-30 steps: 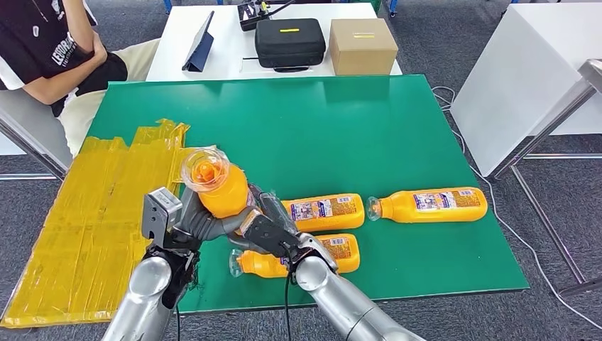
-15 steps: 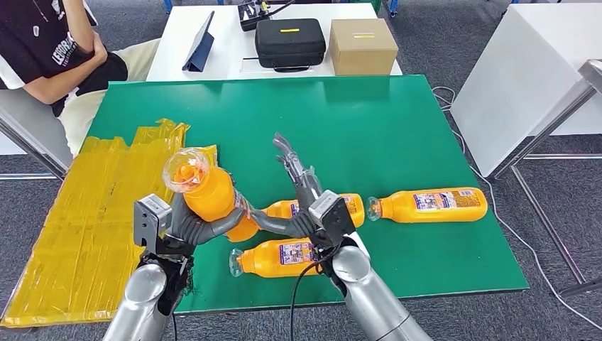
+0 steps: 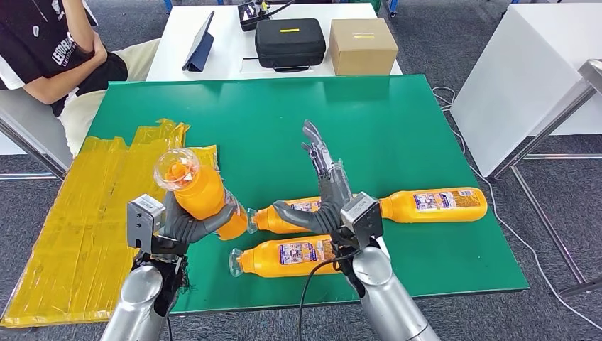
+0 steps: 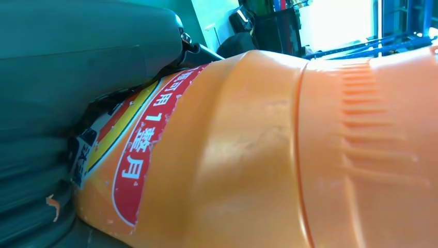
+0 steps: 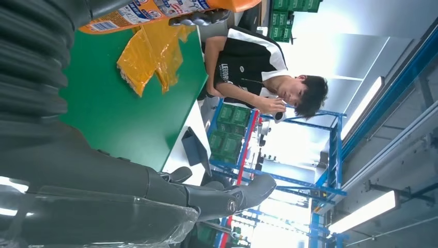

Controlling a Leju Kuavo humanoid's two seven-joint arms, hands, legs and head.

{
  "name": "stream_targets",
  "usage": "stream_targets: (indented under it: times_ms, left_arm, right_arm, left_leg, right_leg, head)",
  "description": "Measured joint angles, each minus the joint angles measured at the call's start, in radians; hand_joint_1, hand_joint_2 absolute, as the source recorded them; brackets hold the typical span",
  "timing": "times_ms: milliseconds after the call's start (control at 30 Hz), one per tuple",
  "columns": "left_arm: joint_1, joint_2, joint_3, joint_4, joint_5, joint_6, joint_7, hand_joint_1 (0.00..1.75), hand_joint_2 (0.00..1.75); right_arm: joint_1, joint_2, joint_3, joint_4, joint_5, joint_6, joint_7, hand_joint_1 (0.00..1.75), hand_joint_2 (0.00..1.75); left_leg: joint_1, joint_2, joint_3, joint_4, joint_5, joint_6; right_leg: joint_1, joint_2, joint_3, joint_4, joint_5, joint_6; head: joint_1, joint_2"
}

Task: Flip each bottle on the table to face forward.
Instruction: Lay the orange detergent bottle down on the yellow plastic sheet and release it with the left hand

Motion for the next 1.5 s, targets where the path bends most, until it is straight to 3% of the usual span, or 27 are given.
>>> stream_targets:
  times_ms: [233,300,433,633,733,833,1133,1267,1500]
  left_arm:
    - [0.000,0.000,0.001,0.000,-0.027,0.032,-0.004,1.75,1.75]
    - [0.002,0.000,0.005,0.000,-0.117,0.132,-0.010,1.75,1.75]
    - [0.018,0.003,0.037,-0.017,-0.424,0.416,-0.008,1.75,1.75]
    - [0.051,0.007,0.073,-0.041,-0.926,0.610,0.074,1.75,1.75]
    - [0.055,0.008,0.080,-0.019,-1.175,0.638,0.171,1.75,1.75]
    - [0.054,0.011,0.090,0.027,-1.303,0.662,0.244,1.75,1.75]
    - [0.053,0.020,0.118,0.070,-1.351,0.671,0.281,1.75,1.75]
    - [0.050,0.045,0.167,0.129,-1.490,0.673,0.382,1.75,1.75]
    - [0.039,0.078,0.167,0.170,-1.508,0.651,0.460,1.75,1.75]
  right_arm:
    - [0.003,-0.003,-0.006,-0.007,0.012,-0.011,0.000,0.00,1.75]
    - [0.009,-0.003,-0.013,-0.017,0.043,-0.039,0.001,0.00,1.75]
    - [0.033,-0.014,-0.046,-0.060,0.146,-0.127,0.012,0.00,1.75]
    - [0.073,-0.035,-0.107,-0.117,0.266,-0.242,0.026,0.00,1.75]
    - [0.111,-0.044,-0.133,-0.143,0.309,-0.288,0.026,0.00,1.75]
    - [0.153,-0.050,-0.153,-0.169,0.333,-0.318,0.025,0.00,1.75]
    - [0.188,-0.055,-0.174,-0.190,0.342,-0.332,0.023,0.00,1.75]
    - [0.197,-0.059,-0.204,-0.196,0.350,-0.321,0.024,0.00,1.75]
    - [0.197,-0.060,-0.215,-0.196,0.353,-0.318,0.026,0.00,1.75]
  left_leg:
    - [0.000,0.000,0.000,0.000,0.000,0.000]
    - [0.000,0.000,0.000,0.000,0.000,0.000]
    - [0.000,0.000,0.000,0.000,0.000,0.000]
    - [0.000,-0.001,0.000,0.000,0.000,0.000]
    - [0.000,-0.001,0.000,0.000,0.000,0.000]
    - [0.000,0.000,0.000,0.000,0.000,0.000]
    - [0.000,0.000,0.000,0.000,0.000,0.000]
    - [0.000,0.000,0.000,0.000,0.000,0.000]
    - [0.000,0.000,0.000,0.000,0.000,0.000]
  right_leg:
    - [0.000,0.000,0.000,0.000,0.000,0.000]
    - [0.000,0.000,0.000,0.000,0.000,0.000]
    - [0.000,0.000,0.000,0.000,0.000,0.000]
    - [0.000,0.000,0.000,0.000,0.000,0.000]
    - [0.000,0.000,0.000,-0.001,0.000,0.000]
    - [0.000,0.000,0.000,-0.001,0.000,0.000]
    - [0.000,0.000,0.000,0.000,0.000,0.000]
    - [0.000,0.000,0.000,0.000,0.000,0.000]
    - [0.000,0.000,0.000,0.000,0.000,0.000]
  head:
    - [0.000,0.000]
    - [0.000,0.000]
    - [0.000,0.000]
    - [0.000,0.000]
    - [0.000,0.000]
    - [0.000,0.000]
    - [0.000,0.000]
    - [0.000,0.000]
    - [0.000,0.000]
